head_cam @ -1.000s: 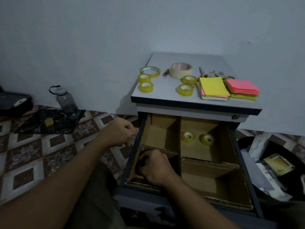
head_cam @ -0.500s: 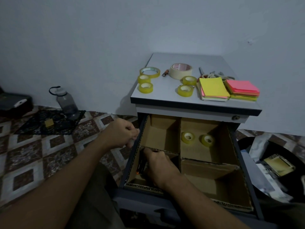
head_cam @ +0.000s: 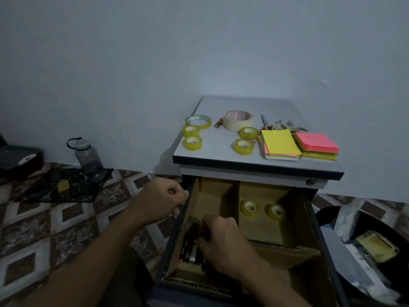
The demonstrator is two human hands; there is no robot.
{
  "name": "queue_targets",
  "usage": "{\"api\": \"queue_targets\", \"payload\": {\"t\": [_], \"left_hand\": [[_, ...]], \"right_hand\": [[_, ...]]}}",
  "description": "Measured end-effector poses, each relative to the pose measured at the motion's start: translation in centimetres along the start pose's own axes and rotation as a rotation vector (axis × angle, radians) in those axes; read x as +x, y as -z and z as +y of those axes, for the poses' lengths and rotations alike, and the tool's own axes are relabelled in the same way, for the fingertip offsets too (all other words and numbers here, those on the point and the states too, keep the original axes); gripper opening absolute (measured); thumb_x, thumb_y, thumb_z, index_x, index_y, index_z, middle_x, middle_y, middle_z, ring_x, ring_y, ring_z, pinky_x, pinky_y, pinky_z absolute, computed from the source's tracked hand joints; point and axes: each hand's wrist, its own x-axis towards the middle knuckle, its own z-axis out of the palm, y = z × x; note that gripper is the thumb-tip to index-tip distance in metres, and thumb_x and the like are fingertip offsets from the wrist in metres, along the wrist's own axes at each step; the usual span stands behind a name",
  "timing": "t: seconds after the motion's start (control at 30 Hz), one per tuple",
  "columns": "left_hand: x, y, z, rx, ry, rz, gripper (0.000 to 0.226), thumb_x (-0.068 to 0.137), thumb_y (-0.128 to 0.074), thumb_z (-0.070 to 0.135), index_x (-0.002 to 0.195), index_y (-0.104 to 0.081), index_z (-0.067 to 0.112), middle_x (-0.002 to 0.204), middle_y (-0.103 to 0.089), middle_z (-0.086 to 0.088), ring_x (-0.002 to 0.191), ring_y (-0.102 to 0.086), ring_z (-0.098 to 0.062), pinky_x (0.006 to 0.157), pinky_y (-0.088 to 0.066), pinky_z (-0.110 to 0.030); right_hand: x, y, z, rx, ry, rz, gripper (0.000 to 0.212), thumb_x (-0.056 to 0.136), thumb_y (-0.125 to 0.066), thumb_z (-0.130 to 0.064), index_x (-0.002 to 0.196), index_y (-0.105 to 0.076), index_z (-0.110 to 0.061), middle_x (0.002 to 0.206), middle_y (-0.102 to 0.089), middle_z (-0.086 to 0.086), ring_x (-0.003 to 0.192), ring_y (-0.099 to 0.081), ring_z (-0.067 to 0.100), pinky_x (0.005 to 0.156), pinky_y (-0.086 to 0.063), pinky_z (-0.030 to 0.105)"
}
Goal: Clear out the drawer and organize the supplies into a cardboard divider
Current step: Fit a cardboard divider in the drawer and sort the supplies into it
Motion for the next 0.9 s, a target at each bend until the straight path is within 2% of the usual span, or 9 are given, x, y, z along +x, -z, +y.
{"api": "queue_targets", "payload": {"t": [0.13, 0.23, 0.33, 0.43, 0.57, 0.67, 0.77, 0.83, 0.9], "left_hand": [[0.4, 0.3, 2.0, 0.002, -0.088, 0.08, 0.019, 0.091, -0.068, 0.027, 0.076, -0.072, 0.015, 0.067, -0.072, -0.001, 0.06, -0.065, -0.01, 0.063, -0.055, -0.033], [1.7, 1.2, 3.5, 0.042, -0.174, 0.112, 0.016, 0.091, -0.068, 0.026, 0.078, -0.073, 0.018, 0.071, -0.072, 0.001, 0.065, -0.066, -0.011, 0.065, -0.055, -0.032], [3.8, 2.4, 5.1, 0.083, -0.206, 0.178, 0.013, 0.091, -0.068, 0.028, 0.082, -0.073, 0.02, 0.072, -0.07, 0.008, 0.066, -0.063, -0.002, 0.061, -0.05, -0.02], [6.6, 3.2, 6.6, 0.082, -0.215, 0.215, 0.009, 0.091, -0.068, 0.028, 0.085, -0.073, 0.023, 0.078, -0.069, 0.012, 0.067, -0.059, 0.003, 0.058, -0.041, -0.009], [10.9, 3.5, 8.4, 0.144, -0.252, 0.227, 0.01, 0.09, -0.065, 0.025, 0.094, -0.074, 0.025, 0.088, -0.07, 0.01, 0.079, -0.064, -0.003, 0.064, -0.046, -0.016], [14.3, 3.2, 9.3, 0.191, -0.263, 0.195, 0.015, 0.092, -0.061, 0.024, 0.103, -0.072, 0.024, 0.096, -0.069, 0.01, 0.079, -0.063, -0.004, 0.062, -0.046, -0.013], [17.6, 2.5, 9.5, 0.305, -0.276, 0.156, 0.025, 0.095, -0.059, 0.025, 0.117, -0.07, 0.021, 0.113, -0.068, 0.006, 0.09, -0.058, -0.008, 0.078, -0.043, -0.019], [19.3, 2.0, 9.7, 0.359, -0.275, 0.129, 0.029, 0.094, -0.059, 0.025, 0.121, -0.069, 0.021, 0.123, -0.066, 0.001, 0.101, -0.058, -0.011, 0.087, -0.043, -0.022], [20.5, 1.5, 10.0, 0.39, -0.26, 0.1, 0.032, 0.093, -0.058, 0.025, 0.124, -0.068, 0.022, 0.128, -0.063, -0.005, 0.116, -0.056, -0.019, 0.101, -0.046, -0.03]], "right_hand": [[0.2, 4.2, -0.3, 0.057, 0.033, 0.078, 0.012, 0.092, -0.062, -0.021, 0.083, -0.059, -0.028, 0.077, -0.062, -0.009, 0.069, -0.061, -0.004, 0.051, -0.047, 0.011], [1.1, 7.6, 0.3, 0.038, 0.032, 0.175, 0.006, 0.09, -0.065, -0.026, 0.085, -0.063, -0.029, 0.079, -0.065, -0.01, 0.072, -0.062, -0.001, 0.059, -0.053, 0.015], [2.7, 11.0, 1.4, 0.015, 0.04, 0.236, 0.004, 0.091, -0.065, -0.025, 0.089, -0.068, -0.027, 0.084, -0.068, -0.011, 0.074, -0.063, -0.001, 0.062, -0.053, 0.015], [4.8, 14.2, 2.6, -0.073, 0.049, 0.318, 0.01, 0.091, -0.063, -0.024, 0.093, -0.072, -0.023, 0.087, -0.07, -0.01, 0.076, -0.062, 0.001, 0.06, -0.043, 0.009], [8.6, 18.1, 4.4, -0.223, 0.024, 0.379, 0.017, 0.089, -0.06, -0.02, 0.097, -0.075, -0.021, 0.095, -0.074, 0.0, 0.085, -0.066, 0.016, 0.074, -0.049, 0.027], [11.4, 20.2, 5.7, -0.358, 0.017, 0.319, 0.021, 0.092, -0.06, -0.016, 0.104, -0.075, -0.024, 0.105, -0.073, -0.001, 0.081, -0.061, 0.01, 0.071, -0.043, 0.021], [13.5, 21.2, 6.2, -0.455, 0.05, 0.215, 0.025, 0.093, -0.061, -0.012, 0.107, -0.074, -0.027, 0.107, -0.071, -0.005, 0.074, -0.054, 0.0, 0.06, -0.036, 0.01], [14.5, 21.4, 6.3, -0.457, 0.079, 0.145, 0.027, 0.09, -0.064, -0.01, 0.105, -0.076, -0.029, 0.106, -0.073, -0.008, 0.086, -0.062, 0.006, 0.072, -0.047, 0.015], [15.3, 21.4, 6.4, -0.441, 0.103, 0.086, 0.029, 0.087, -0.065, -0.009, 0.101, -0.078, -0.031, 0.101, -0.075, -0.01, 0.09, -0.065, 0.006, 0.084, -0.052, 0.021]]}}
